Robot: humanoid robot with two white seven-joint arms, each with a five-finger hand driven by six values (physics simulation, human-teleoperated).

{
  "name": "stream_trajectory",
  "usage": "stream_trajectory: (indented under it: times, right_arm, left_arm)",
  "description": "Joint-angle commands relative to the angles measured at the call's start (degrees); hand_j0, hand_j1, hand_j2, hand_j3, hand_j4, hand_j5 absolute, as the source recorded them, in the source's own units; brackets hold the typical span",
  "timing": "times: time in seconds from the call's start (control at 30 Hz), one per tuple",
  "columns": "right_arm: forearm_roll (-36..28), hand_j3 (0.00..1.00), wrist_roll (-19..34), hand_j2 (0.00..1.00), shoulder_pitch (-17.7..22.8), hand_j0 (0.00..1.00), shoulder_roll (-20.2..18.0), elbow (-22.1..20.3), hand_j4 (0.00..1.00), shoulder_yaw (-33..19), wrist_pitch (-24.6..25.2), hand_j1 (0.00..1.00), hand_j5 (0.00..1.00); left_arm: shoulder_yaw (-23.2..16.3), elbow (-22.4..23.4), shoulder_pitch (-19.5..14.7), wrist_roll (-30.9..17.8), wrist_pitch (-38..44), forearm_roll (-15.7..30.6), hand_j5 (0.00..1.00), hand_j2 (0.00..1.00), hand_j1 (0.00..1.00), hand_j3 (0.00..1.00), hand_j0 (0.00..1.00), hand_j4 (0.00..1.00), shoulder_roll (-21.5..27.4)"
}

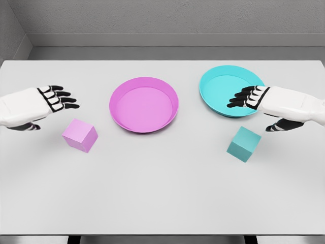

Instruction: Place the blocks in the corresponding plates according to their colors

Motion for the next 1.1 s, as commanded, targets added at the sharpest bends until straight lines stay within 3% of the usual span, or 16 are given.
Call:
stream_trajectory:
  times: [0.0, 0.5, 0.97, 1.07]
  right_arm:
    - [-0.29, 1.00, -0.03, 1.00, 0.00, 1.00, -0.08, 0.02, 1.00, -0.07, 0.09, 1.00, 1.00]
    - [0.76, 1.00, -0.03, 1.00, 2.37, 1.00, -2.45, -0.68, 1.00, 3.53, 0.09, 1.00, 1.00]
    - [5.33, 1.00, 0.15, 1.00, 2.46, 1.00, 2.21, -0.15, 1.00, 4.41, 0.09, 1.00, 1.00]
    - [6.56, 1.00, 4.63, 1.00, 2.46, 1.00, 2.29, -0.07, 1.00, 4.76, 0.09, 1.00, 1.00]
  left_arm:
    - [-0.23, -0.08, 0.00, -0.18, 0.03, 0.34, 1.00, 1.00, 1.00, 1.00, 1.00, 1.00, 0.88]
    - [-3.57, -1.92, -0.09, -1.67, 0.03, 1.04, 1.00, 1.00, 1.00, 1.00, 1.00, 1.00, 0.53]
    - [-4.10, -1.75, -0.18, -1.67, 0.03, 2.45, 1.00, 1.00, 1.00, 1.00, 1.00, 1.00, -3.69]
    - [-4.45, -1.48, -0.26, -1.76, 0.03, 2.28, 1.00, 1.00, 1.00, 1.00, 1.00, 1.00, -4.04]
